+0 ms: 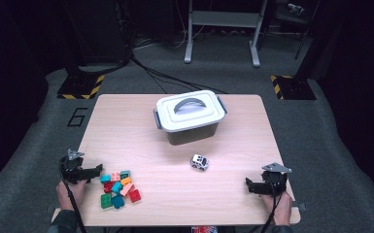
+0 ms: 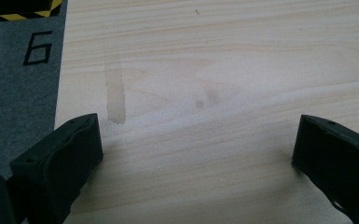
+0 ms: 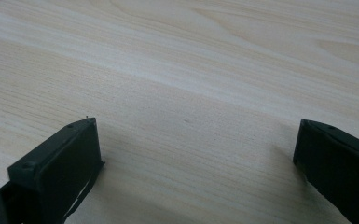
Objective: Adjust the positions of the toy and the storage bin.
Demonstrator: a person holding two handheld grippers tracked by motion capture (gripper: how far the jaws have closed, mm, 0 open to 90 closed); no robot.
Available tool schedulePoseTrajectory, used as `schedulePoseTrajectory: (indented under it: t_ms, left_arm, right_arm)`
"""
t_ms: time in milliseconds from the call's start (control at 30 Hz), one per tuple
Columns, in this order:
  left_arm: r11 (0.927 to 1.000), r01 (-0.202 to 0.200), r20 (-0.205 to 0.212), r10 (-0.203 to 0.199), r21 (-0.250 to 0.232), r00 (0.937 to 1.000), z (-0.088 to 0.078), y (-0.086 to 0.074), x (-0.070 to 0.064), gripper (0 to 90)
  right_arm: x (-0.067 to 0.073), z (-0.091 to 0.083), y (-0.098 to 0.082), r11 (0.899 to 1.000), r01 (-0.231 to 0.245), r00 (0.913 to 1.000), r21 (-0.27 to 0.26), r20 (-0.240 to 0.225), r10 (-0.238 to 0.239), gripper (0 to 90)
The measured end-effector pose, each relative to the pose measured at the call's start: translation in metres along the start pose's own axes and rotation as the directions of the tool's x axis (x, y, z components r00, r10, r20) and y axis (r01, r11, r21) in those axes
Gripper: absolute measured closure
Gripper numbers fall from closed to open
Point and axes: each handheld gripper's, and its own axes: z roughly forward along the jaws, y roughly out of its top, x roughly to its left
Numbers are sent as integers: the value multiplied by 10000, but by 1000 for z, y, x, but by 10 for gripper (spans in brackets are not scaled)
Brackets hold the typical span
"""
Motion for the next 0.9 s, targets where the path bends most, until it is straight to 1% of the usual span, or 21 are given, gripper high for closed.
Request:
schedulePoseTrajectory:
  t_ms: [100,167,333,433,467,567,600,633,667,700,767,800,833,867,900]
  left_arm:
    - [10000,-3,1,3,5,10000,0,0,0,12]
    - [10000,-2,-1,2,3,10000,0,0,0,11]
    - [10000,-11,30,11,63,10000,-1,0,0,13]
    - [10000,10,13,-10,-10,10000,0,0,0,13]
    - [10000,-16,50,15,78,10000,-1,0,0,14]
    - [10000,-22,47,22,54,10000,-1,0,0,16]
    - [10000,-32,53,31,68,10000,-1,0,0,16]
    - [10000,-32,59,32,56,10000,-1,0,0,17]
    - [10000,-38,56,38,63,10000,-1,0,0,17]
    - [10000,-35,57,35,59,10000,-1,0,0,17]
    - [10000,-41,53,41,66,10000,-1,0,0,17]
    - [10000,-42,49,41,60,10000,-1,0,0,17]
    - [10000,-46,50,46,61,10000,-1,0,0,17]
    - [10000,-51,47,51,66,10000,-1,0,0,17]
    - [10000,-45,51,44,59,10000,-1,0,0,17]
  right_arm:
    - [0,0,0,10000,-15,10000,-3,11,15,0]
    - [-1,0,0,10000,-20,10000,-15,-66,20,0]
    - [1,0,0,9999,-112,9999,-6,-15,112,0]
    - [2,0,2,9998,-144,9999,155,11,143,0]
    - [2,1,3,9997,-108,9999,215,-72,110,0]
    - [2,1,5,9995,-54,9999,311,-104,57,0]
    - [2,2,5,9996,-78,9999,269,-63,80,0]
    - [3,1,5,9996,87,9999,279,-119,-84,0]
    - [4,0,6,9998,88,9999,183,-105,-86,0]
    - [4,-1,6,9999,79,9997,144,-250,-75,0]
    - [6,-4,8,9999,73,9988,-118,-492,-79,0]
    - [9,-5,9,9999,2,9986,-164,-529,-11,0]
    - [12,-5,10,9996,168,9984,-246,-537,-181,0]
    - [19,-6,15,9986,456,9966,-285,-673,-474,0]
    - [19,-6,15,9986,456,9966,-285,-673,-474,0]
